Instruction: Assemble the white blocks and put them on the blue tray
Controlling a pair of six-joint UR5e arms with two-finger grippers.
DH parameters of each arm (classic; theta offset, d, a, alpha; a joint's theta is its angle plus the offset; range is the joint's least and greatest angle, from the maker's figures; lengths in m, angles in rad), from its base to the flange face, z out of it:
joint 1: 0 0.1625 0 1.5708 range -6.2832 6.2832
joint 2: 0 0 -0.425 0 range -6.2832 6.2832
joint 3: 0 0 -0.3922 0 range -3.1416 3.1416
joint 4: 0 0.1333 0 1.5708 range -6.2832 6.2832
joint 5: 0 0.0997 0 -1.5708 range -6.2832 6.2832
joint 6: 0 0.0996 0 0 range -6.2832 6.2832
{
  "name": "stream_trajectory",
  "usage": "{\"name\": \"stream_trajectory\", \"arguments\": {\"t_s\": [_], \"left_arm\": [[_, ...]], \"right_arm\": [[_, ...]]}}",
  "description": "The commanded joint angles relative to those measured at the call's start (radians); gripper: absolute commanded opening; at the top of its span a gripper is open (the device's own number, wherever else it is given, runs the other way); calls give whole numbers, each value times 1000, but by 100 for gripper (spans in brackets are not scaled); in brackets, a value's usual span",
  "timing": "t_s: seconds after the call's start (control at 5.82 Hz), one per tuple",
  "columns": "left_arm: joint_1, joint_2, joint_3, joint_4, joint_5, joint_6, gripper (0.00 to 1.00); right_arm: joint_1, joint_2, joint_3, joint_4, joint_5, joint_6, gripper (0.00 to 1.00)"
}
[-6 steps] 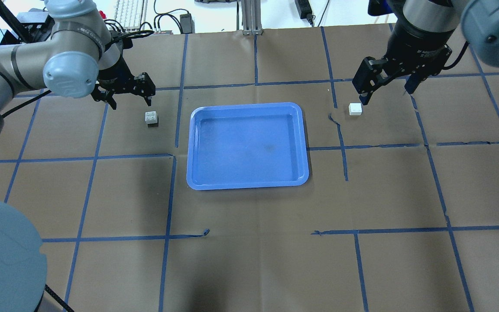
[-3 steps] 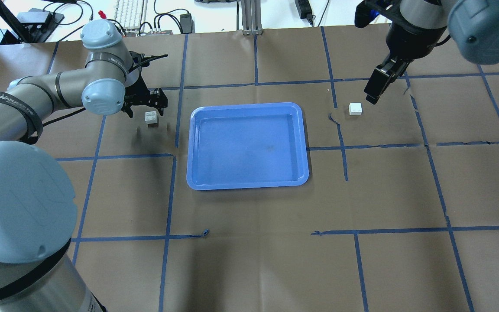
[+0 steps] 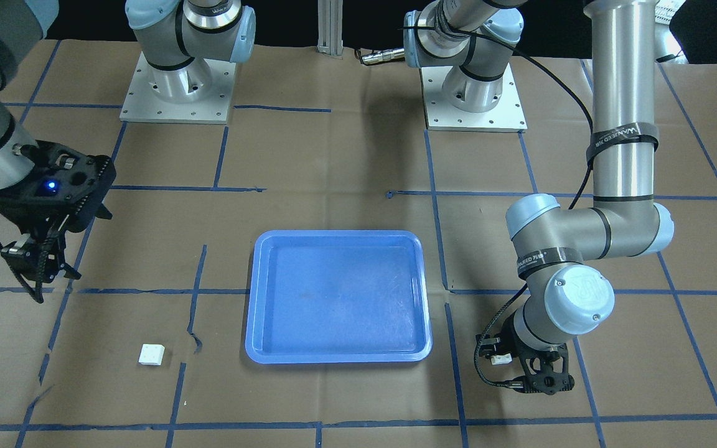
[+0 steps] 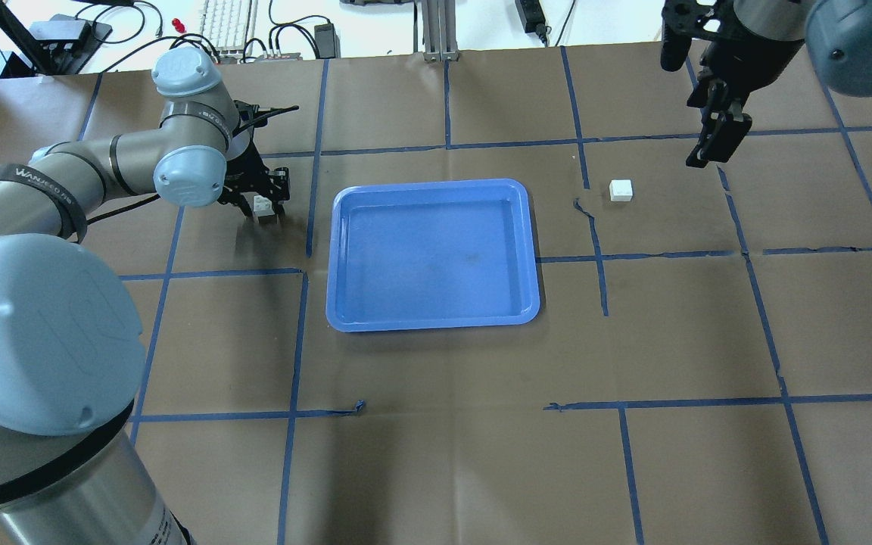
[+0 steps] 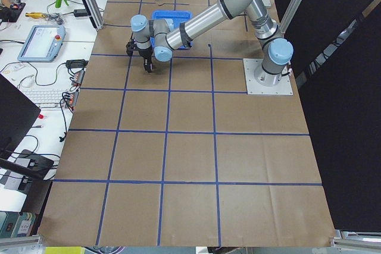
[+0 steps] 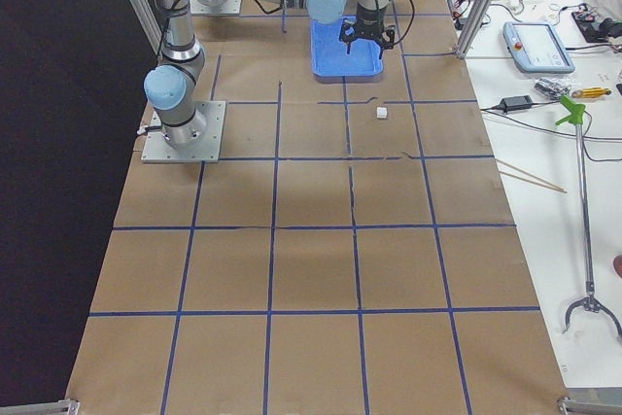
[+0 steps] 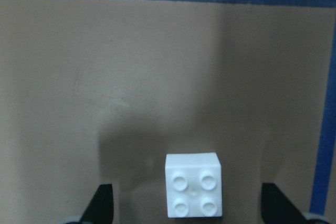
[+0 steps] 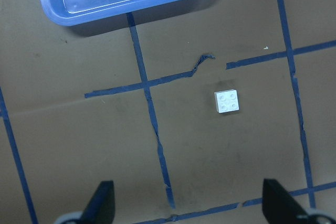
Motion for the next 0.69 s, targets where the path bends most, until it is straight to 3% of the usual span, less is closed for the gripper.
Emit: {"name": "stream_trajectory", "arguments": {"t_s": [0.0,0.34,0.52], "left_arm": [[0,14,17,-2,-1,23,2],[-35,116,-30,-39,-11,348,1],[-116,167,-61,-48,-10,529,1]], "right_arm": [[-87,101,-17,-13,193,-235,100],[-155,225,-11,-16,402,-331,100],[-165,294,-10,-16,465,-382,100]]}}
